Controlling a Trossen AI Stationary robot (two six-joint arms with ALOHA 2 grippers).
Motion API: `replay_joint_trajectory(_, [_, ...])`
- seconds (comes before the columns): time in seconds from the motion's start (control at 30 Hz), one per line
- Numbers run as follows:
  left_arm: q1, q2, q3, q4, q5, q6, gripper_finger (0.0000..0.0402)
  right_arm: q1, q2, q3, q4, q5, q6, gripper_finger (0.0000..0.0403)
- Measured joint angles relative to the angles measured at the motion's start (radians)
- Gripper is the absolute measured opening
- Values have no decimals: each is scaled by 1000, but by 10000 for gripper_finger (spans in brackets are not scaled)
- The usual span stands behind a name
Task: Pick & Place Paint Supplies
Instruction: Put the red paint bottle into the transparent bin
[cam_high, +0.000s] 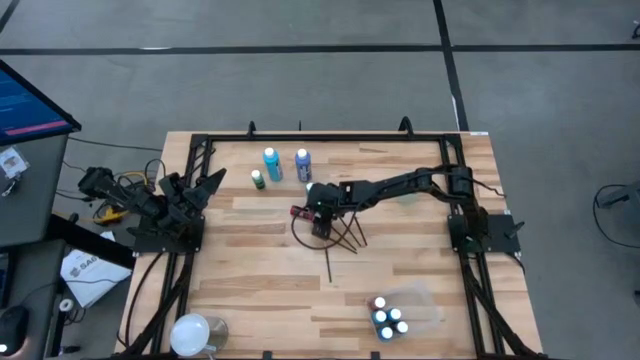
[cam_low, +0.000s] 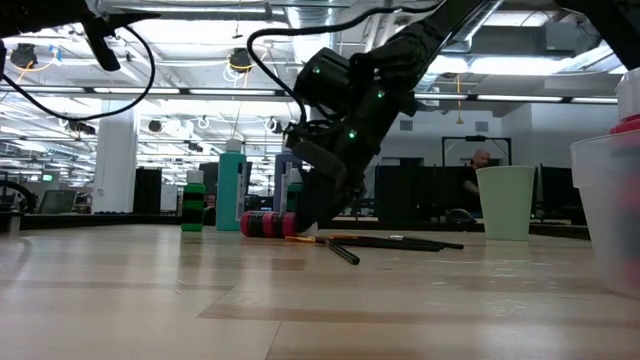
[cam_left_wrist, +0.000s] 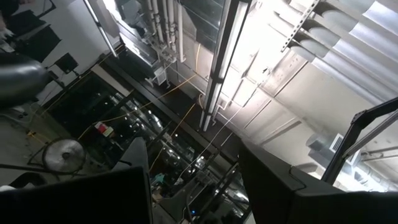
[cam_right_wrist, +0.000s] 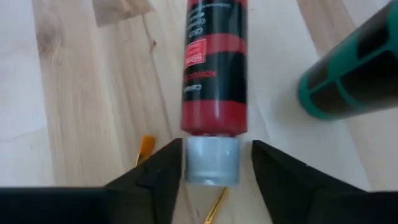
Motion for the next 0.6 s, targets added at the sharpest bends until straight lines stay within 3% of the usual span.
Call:
replay_joint_trajectory(0.2, [0, 0, 0, 0, 0, 0, 132, 0, 0, 0, 6, 0, 0, 104])
replay_joint_trajectory(0.43, [0, 0, 0, 0, 0, 0, 132, 17, -21, -1, -34, -16, 31, 105])
replay_joint_trajectory(0.6, [0, 0, 0, 0, 0, 0, 132, 54, -135, 0, -78, -18, 55, 105])
